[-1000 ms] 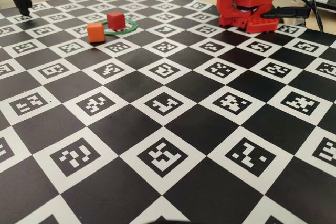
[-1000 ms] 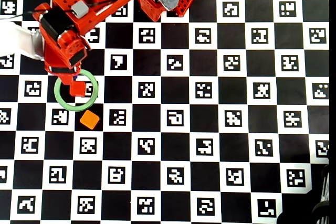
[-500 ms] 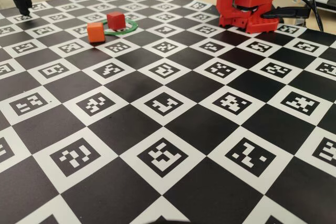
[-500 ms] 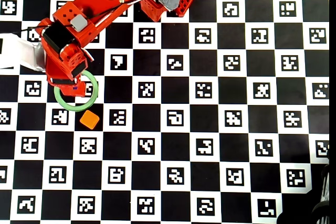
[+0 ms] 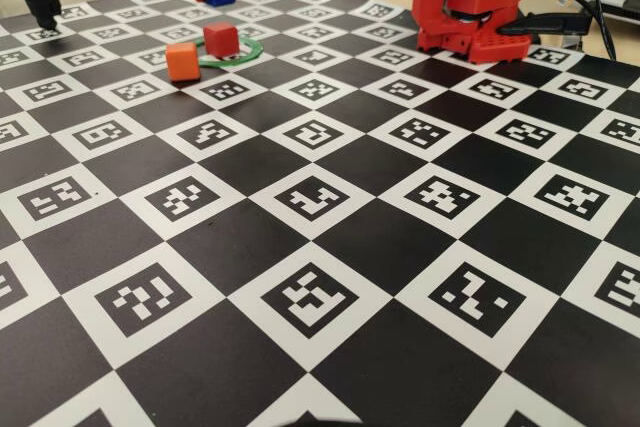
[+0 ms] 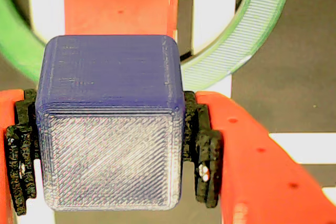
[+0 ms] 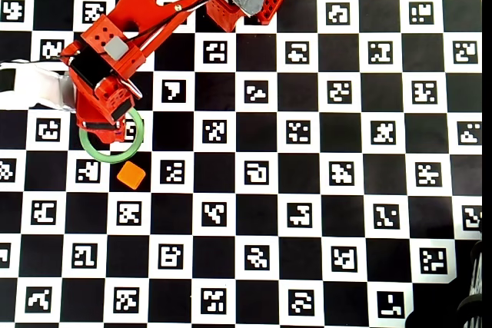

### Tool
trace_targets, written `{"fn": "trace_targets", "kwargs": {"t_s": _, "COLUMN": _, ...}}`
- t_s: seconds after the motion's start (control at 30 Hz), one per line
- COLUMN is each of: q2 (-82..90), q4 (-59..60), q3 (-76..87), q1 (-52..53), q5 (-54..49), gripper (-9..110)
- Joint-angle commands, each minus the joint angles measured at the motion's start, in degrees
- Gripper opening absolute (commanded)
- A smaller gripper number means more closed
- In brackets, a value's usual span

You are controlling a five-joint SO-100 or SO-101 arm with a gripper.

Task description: Grab the red cube then put it in the green circle then put the blue cube on top and finally the orange cube on top

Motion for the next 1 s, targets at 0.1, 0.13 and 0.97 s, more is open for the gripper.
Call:
{"fn": "trace_targets", "kwargs": {"t_s": 0.1, "q2": 1.1, "q4": -3.8, "q3": 1.4, "q1": 0.2, "q5": -0.2, "gripper": 10}}
{"fn": "trace_targets", "kwargs": {"t_s": 0.13, "q2": 1.1, "q4": -4.2, "q3": 1.8, "q1": 0.2, "q5": -0.2, "gripper": 10}}
{"fn": "trace_targets", "kwargs": {"t_s": 0.97, "q2": 0.4, "q4": -7.6, "q3": 4.5, "q1": 0.9, "q5": -0.3, "gripper": 13}}
